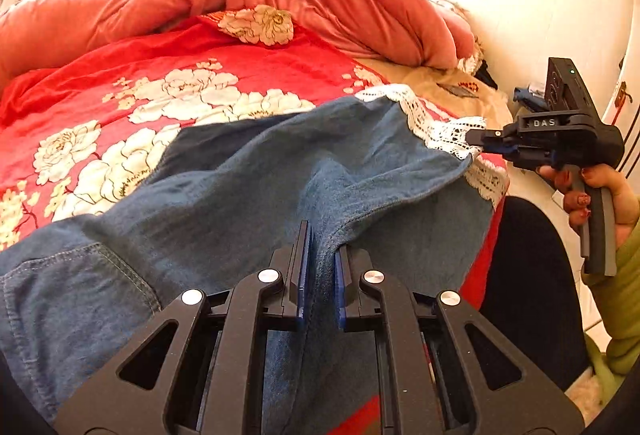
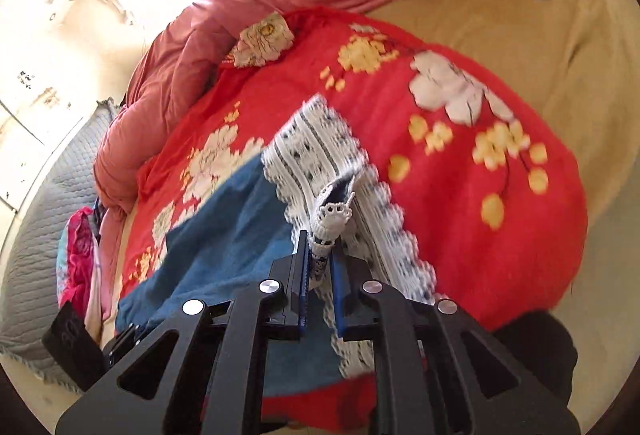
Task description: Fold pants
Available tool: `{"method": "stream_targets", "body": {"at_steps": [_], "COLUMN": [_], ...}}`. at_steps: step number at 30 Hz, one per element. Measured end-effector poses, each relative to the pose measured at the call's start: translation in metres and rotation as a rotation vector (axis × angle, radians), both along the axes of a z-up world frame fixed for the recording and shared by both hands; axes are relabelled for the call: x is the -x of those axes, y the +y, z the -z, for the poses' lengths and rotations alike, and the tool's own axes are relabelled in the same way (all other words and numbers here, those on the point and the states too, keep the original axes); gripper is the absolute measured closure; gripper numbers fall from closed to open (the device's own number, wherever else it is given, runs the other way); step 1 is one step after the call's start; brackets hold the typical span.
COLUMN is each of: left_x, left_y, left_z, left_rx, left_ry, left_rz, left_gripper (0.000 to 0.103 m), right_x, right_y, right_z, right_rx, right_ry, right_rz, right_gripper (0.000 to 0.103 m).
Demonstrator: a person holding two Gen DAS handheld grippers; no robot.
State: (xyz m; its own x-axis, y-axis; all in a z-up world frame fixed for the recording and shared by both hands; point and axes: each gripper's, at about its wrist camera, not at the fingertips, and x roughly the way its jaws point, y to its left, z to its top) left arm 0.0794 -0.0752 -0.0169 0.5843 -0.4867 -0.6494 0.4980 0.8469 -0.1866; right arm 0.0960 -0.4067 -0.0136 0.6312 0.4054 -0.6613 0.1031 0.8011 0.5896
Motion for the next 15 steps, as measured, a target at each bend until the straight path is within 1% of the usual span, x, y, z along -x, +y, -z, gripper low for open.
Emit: {"method": "stream_targets", "body": {"at_steps": [2,3,5,7,10,15], "left_x": [0.000,0.001,0.002,0.004,0.009,0.030], "left_y": [-0.001,-0.002,-0.004,-0.005,-0.003,-0.003], "left_z": [0.002,0.001,0.001,0.001,-0.003,-0.013], "left_rx": [-0.001,-0.004,-0.011,-0.024,-0.028,-0.031], "left_ry": [0.003,0.001,-0.007,-0.015,-0.015,-0.060], "left_rz": [0.010,0.017,0.026,0.026,0.022,0.054], "left_gripper": [0.098,0.098,0.098,0.100,0.101,0.101], "right_x": [0.002,0.002,0.003,0.004,0.011,0.028], "right_y": [-0.004,-0.006,-0.008,-0.009,-0.009,-0.019], "right_z": [0.002,0.002,0.003,0.001,-0.006,-0.012], "right_rx": [-0.016,-0.015,-0.012,0.008,0.022,0.008], "right_ry": [0.001,0.008,0.014,0.006,-0.012,-0.023], "right_rz": [0.008,0.015,0.022,0.026,-0.002,-0.022], "right_gripper": [0.092,0.087,0.087,0.095,0.095,0.095]}}
